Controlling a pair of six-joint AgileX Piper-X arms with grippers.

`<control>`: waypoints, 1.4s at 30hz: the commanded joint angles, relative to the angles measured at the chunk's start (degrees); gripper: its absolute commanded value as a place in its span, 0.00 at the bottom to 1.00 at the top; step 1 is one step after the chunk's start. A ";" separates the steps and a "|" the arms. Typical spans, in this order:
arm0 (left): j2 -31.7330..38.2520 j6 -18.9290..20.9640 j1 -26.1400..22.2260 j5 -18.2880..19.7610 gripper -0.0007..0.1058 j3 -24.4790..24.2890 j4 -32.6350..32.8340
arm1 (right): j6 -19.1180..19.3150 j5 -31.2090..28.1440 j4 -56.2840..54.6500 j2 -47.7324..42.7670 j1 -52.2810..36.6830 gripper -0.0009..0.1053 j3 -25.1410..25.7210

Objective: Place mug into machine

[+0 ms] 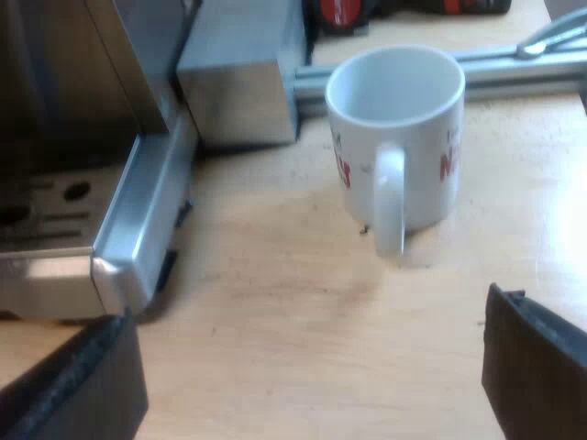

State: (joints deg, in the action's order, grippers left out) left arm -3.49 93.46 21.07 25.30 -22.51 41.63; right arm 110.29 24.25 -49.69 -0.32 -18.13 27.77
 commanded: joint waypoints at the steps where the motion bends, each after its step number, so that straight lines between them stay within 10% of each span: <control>1: 0.21 0.08 0.28 1.96 0.82 3.40 -7.64 | 1.60 -0.17 -0.30 -2.52 -0.25 0.73 -0.06; 7: 0.15 0.08 0.28 11.14 0.82 7.75 -12.88 | 1.73 -0.17 -0.04 -2.52 -0.25 0.73 -3.40; 42: -16.16 0.08 8.76 11.00 0.82 11.37 -24.95 | 1.44 -0.01 7.77 -2.23 -0.25 0.73 -11.30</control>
State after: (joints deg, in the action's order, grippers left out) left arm -19.67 93.46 29.40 35.54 -10.99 18.27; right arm 111.45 24.13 -42.58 -0.21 -18.13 16.27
